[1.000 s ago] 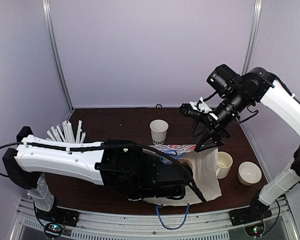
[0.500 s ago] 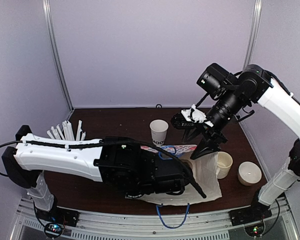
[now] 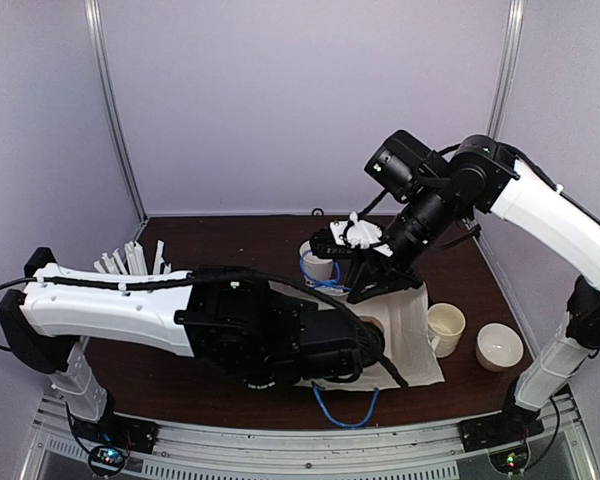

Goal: Pack the takeout coffee

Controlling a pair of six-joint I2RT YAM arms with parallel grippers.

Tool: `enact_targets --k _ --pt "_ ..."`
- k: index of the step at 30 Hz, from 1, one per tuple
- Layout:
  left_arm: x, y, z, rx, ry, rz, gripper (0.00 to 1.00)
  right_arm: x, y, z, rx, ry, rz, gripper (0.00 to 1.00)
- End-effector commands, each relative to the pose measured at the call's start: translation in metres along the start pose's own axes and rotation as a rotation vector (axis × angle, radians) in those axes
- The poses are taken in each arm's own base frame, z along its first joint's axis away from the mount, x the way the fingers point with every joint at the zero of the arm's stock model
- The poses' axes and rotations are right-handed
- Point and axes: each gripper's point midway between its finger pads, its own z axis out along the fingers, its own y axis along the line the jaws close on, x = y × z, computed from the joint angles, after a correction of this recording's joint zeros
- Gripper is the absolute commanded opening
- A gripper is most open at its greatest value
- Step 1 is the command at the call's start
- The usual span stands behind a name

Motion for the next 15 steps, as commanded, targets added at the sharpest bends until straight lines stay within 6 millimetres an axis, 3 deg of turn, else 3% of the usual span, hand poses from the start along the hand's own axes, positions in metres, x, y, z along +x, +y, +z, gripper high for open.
enact_targets --k 1,15 --pt "0.004 0.0 -0.005 0.022 -0.032 -0.046 0.61 -0.014 -0.019 -0.009 0.095 -0.044 0.033 0.11" --pt "-0.008 -0.028 0.003 0.076 -0.049 0.068 0.6 -0.017 -0.012 -0.007 0.052 -0.083 0.113 0.03"
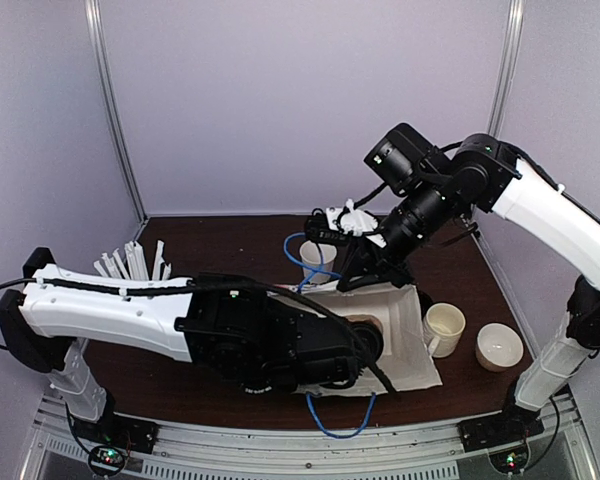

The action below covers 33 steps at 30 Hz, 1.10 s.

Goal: Pack the takeout coffee

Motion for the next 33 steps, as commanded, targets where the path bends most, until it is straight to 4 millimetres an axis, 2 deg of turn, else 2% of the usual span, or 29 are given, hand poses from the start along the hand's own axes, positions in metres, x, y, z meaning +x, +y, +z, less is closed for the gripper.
enact_targets --k 1,7,11,19,28,33 --pt "-0.01 -0.012 -0.001 0.026 -0.029 0.033 0.6 -0.003 0.005 -0.004 -0.018 -0.029 0.039 0.03" --pt "-0.018 -0.013 -0.002 0.03 -0.046 0.057 0.59 -0.003 0.006 -0.003 -0.027 -0.044 0.073 0.07" --pt "-0.018 -0.02 0.0 0.069 -0.024 0.086 0.6 -0.007 0.022 -0.008 -0.106 -0.082 0.084 0.07" --pt "-0.021 -0.005 0.003 -0.001 0.011 0.108 0.6 -0.004 0.043 -0.01 -0.197 -0.111 0.095 0.08" --pt "-0.016 0.004 0.011 -0.051 0.077 0.165 0.6 -0.004 0.053 -0.013 -0.237 -0.134 0.088 0.09" --pt "-0.011 0.004 0.014 -0.059 0.102 0.21 0.59 -0.003 0.047 -0.011 -0.211 -0.125 0.1 0.08"
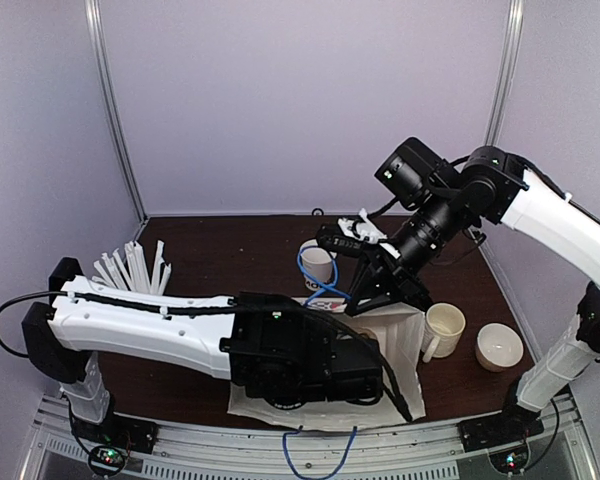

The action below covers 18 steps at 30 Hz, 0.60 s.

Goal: Pack the takeout coffee

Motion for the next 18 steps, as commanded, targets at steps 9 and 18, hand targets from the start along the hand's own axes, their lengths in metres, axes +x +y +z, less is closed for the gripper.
enact_targets --k 9,18 --pt "0.02 -0.013 -0.003 0.081 0.033 0.02 0.59 -0.008 -0.008 -0.008 0.063 -0.028 0.009 0.07" --pt "0.024 -0.02 0.014 0.095 0.061 0.023 0.59 -0.014 -0.01 -0.006 0.05 -0.035 0.017 0.07"
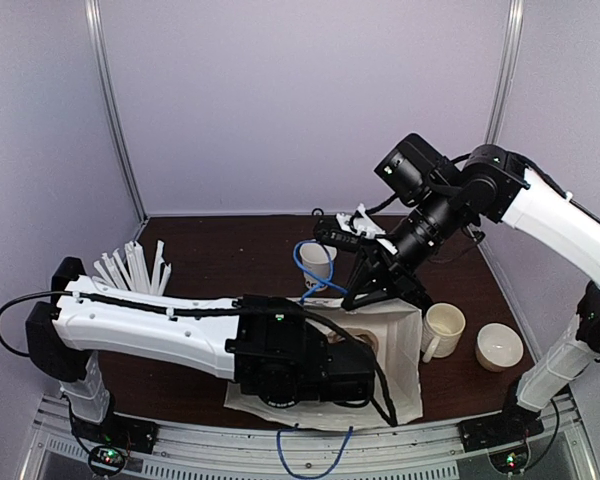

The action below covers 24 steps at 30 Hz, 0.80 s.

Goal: Pack the takeout coffee

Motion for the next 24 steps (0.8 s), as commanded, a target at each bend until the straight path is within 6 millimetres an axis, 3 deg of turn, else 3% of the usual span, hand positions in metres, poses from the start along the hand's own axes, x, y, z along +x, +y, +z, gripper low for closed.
enact_targets --k 1,10,24 --pt "0.012 0.007 0.008 -0.017 0.027 -0.032 0.59 -0.009 -0.002 -0.004 0.005 -0.023 0.0 0.07" --pt "0.013 0.009 0.021 -0.022 0.025 -0.062 0.59 -0.008 0.008 -0.002 -0.059 -0.023 -0.009 0.08" --pt "0.007 0.023 0.008 -0.044 -0.068 -0.111 0.58 -0.005 0.023 -0.002 -0.153 -0.019 -0.033 0.09"
